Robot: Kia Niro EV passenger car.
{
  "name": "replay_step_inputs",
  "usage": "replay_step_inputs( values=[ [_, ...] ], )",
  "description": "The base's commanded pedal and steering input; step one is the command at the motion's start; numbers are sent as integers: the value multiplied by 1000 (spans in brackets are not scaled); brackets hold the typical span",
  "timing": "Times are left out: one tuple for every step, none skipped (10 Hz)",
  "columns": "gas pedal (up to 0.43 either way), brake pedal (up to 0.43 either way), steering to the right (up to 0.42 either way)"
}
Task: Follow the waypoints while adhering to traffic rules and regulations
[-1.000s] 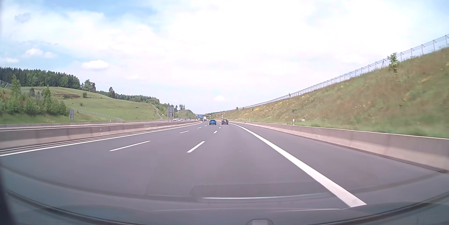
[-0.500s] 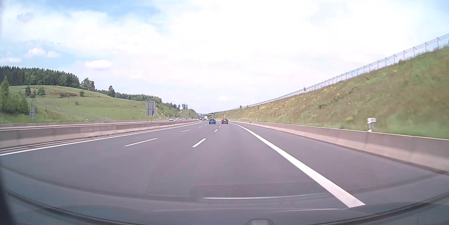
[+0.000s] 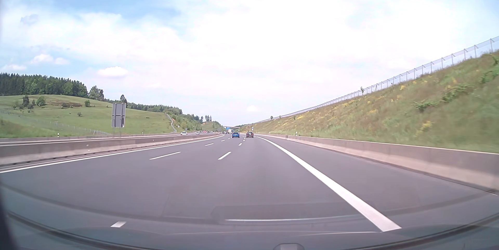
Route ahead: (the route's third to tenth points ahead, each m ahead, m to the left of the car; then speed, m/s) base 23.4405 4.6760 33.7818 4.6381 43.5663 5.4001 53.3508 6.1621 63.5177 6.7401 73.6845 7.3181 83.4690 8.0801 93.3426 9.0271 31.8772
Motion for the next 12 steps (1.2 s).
replay_step_inputs(
  values=[
    [370,0,-6],
    [370,0,-6],
    [370,0,-6],
    [358,0,-6],
    [358,0,-6],
    [358,0,-7],
    [358,0,-8],
    [350,0,-8],
    [339,0,-9],
    [339,0,-9],
    [319,0,-9],
    [319,0,-9]
  ],
)
